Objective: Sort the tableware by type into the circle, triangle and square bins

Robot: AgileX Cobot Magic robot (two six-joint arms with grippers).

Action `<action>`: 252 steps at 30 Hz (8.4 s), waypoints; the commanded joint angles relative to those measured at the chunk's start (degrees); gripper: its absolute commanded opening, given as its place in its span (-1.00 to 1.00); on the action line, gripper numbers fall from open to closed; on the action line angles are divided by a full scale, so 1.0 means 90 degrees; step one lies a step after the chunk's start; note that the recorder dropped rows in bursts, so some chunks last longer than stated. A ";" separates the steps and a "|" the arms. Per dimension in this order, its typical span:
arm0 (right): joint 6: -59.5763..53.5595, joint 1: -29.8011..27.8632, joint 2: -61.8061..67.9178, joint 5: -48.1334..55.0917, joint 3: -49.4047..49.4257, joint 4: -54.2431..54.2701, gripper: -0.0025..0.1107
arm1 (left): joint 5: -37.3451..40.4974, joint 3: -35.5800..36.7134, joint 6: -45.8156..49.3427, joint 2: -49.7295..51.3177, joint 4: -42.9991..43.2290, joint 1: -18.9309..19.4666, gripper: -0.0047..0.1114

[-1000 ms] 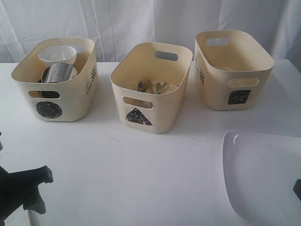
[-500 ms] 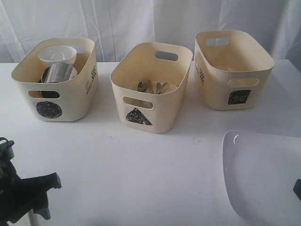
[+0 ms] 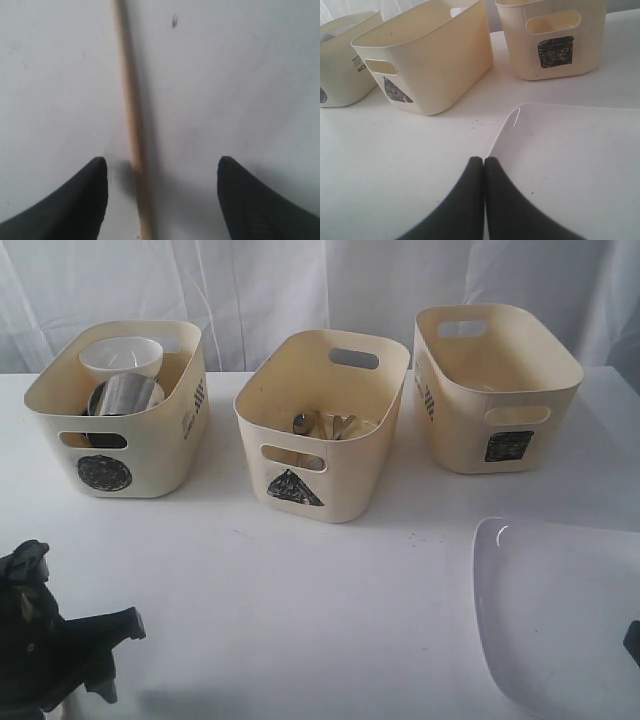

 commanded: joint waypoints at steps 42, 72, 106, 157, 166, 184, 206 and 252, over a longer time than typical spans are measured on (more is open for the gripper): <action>0.0013 -0.0047 -0.0039 -0.0011 0.0036 0.0000 -0.96 | -0.2068 -0.3863 0.1143 0.0241 0.4907 0.0020 -0.92; 0.0013 -0.0047 -0.0039 -0.0011 0.0036 0.0000 -0.96 | -0.4174 -0.5949 0.1886 0.1864 0.5142 -0.0220 -0.92; 0.0013 -0.0047 -0.0039 -0.0011 0.0036 0.0000 -0.96 | -0.4111 -0.5745 0.1995 0.2142 0.4571 -0.0573 -0.07; 0.0013 -0.0047 -0.0039 -0.0011 0.0036 0.0000 -0.96 | -0.2034 0.3536 0.4925 -0.9047 0.1096 -0.0601 -0.92; 0.0013 -0.0047 -0.0039 -0.0011 0.0036 0.0000 -0.96 | -0.1443 0.3536 0.4925 -0.9150 0.1096 -0.0786 -0.92; 0.0013 -0.0047 -0.0039 -0.0011 0.0036 0.0000 -0.96 | -0.2095 0.3536 0.4925 -0.9150 0.0019 -0.0811 -0.92; 0.0013 -0.0047 -0.0039 -0.0011 0.0036 0.0000 -0.96 | -0.1909 0.3536 0.6092 -0.9150 -0.0389 -0.0811 -0.92; 0.0977 -0.0047 -0.0039 -0.1312 -0.1495 0.0603 -0.96 | -0.1920 0.3536 0.6328 -0.9150 -0.0380 -0.0811 -0.92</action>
